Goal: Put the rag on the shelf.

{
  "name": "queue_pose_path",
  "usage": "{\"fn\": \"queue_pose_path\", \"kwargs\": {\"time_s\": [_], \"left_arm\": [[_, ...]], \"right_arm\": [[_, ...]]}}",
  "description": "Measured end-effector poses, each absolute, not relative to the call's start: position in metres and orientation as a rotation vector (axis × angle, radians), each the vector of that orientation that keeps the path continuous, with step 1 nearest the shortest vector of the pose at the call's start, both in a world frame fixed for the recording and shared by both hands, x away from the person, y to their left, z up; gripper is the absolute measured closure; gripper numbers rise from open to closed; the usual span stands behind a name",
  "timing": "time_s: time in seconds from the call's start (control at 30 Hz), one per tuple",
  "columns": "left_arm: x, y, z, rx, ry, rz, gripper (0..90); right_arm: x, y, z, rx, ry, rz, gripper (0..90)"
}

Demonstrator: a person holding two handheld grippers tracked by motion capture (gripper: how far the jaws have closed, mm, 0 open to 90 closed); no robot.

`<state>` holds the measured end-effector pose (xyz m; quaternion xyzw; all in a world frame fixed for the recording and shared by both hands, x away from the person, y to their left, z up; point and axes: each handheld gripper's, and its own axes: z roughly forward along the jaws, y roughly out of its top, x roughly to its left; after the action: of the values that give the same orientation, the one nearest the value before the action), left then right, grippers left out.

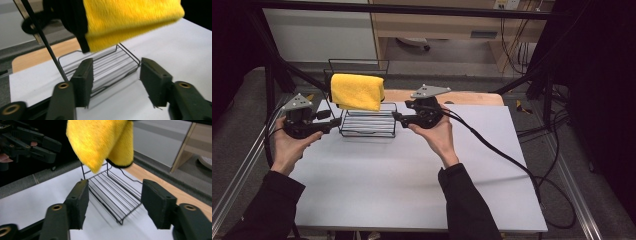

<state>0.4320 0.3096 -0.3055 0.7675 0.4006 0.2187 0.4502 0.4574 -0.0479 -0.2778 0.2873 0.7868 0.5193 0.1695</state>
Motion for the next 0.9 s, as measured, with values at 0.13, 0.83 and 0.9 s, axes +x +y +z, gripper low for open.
{"fn": "queue_pose_path", "kwargs": {"time_s": [0.13, 0.83, 0.9], "left_arm": [[0.426, 0.307, -0.318, 1.916, 0.990, 0.527, 33.1], [0.403, 0.281, -0.376, 1.963, 0.953, 0.460, 5.7], [0.400, 0.279, -0.383, 1.972, 0.950, 0.461, 5.6]], "right_arm": [[0.453, -0.069, -0.284, 0.855, 2.239, 1.452, 28.3], [0.418, -0.181, -0.340, 1.034, 2.243, 1.381, 6.2], [0.414, -0.190, -0.350, 1.055, 2.248, 1.376, 5.3]]}}
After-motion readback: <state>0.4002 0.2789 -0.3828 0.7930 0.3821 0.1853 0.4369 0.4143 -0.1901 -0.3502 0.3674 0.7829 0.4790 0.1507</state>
